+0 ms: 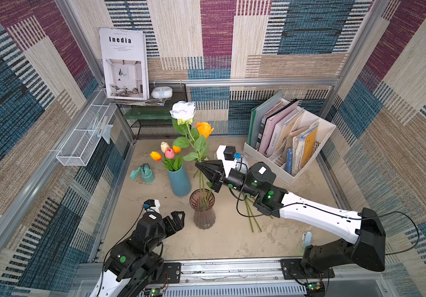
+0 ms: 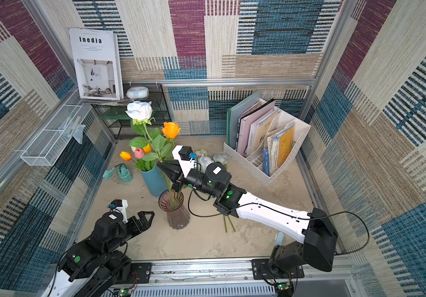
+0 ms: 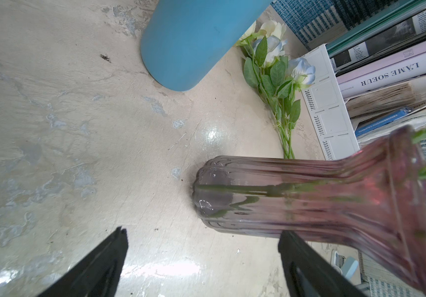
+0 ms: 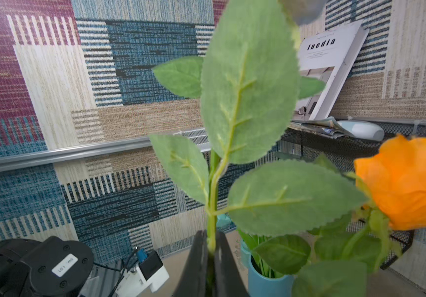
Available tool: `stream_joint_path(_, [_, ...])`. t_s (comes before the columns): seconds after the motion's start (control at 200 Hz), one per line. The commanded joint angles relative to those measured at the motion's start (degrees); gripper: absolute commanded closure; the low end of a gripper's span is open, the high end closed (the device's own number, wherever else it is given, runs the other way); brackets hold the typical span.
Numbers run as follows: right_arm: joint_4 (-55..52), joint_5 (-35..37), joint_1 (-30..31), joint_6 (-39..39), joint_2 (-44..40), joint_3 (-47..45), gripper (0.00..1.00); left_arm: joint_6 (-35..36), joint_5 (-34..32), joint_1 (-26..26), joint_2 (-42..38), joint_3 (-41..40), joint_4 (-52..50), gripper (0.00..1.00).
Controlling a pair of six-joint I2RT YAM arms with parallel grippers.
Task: Arrange the flowers in different vases according to their variety
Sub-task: Insert the flower into the vase.
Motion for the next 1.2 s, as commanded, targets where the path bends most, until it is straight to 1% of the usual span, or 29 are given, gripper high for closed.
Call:
stream_joint_path(0.0, [8.0,1.8,0.5,-3.4,1.0,-2.3,1.00,0.1,0.6,0.0,0.1,-0.2,1.3,0.03])
stream_joint_path(0.08, [10.5,2.2,0.9,-3.7,1.9,-4.4,1.00,0.0,0.7,0.0,0.1,-0.5,1.6,0.03])
stream_joint_path(0.17, [10.5,2.8,1.8,-3.4,2.4,-5.7,1.00,0.0,0.9,0.0,0.2,-0.6,1.8,0.03])
stream_joint_path(0.326, [12.0,6.0,3.8,-2.5,1.6,-10.9,1.00,0.0,0.9,0.0,0.2,-0.8,1.9,0.03])
stream_joint_path(0.491, [8.7,7.8,5.2,-0.9,-0.9,-13.2,0.61,0.0,1.6,0.0,0.4,-0.5,1.8,0.03])
stream_joint_path(0.576, [5.9,8.4,5.5,0.0,-3.1,-13.7,0.53,0.1,2.1,0.0,0.5,-0.2,1.5,0.03])
stream_joint_path(0.706, [0.2,8.4,5.6,1.7,-7.0,-15.2,0.47,-0.3,3.2,0.0,-0.2,-0.6,0.9,0.04])
stream_joint_path(0.846, [-6.3,8.0,5.7,4.2,-12.0,-19.7,0.48,-1.2,5.5,0.0,-0.7,-2.1,1.6,0.03])
stream_joint_path(0.927, [-8.0,7.5,5.7,5.4,-14.7,-24.2,0.50,-1.9,6.8,0.0,-0.7,-3.5,2.9,0.04])
stream_joint_path(1.067, [-8.4,7.2,5.7,7.2,-18.8,-32.8,0.53,-2.8,7.9,0.0,-0.1,-5.8,5.1,0.06])
stream_joint_path(1.197, [-4.9,7.0,5.7,9.3,-17.5,-38.5,0.54,-3.1,7.5,0.0,0.0,-6.9,6.3,0.07])
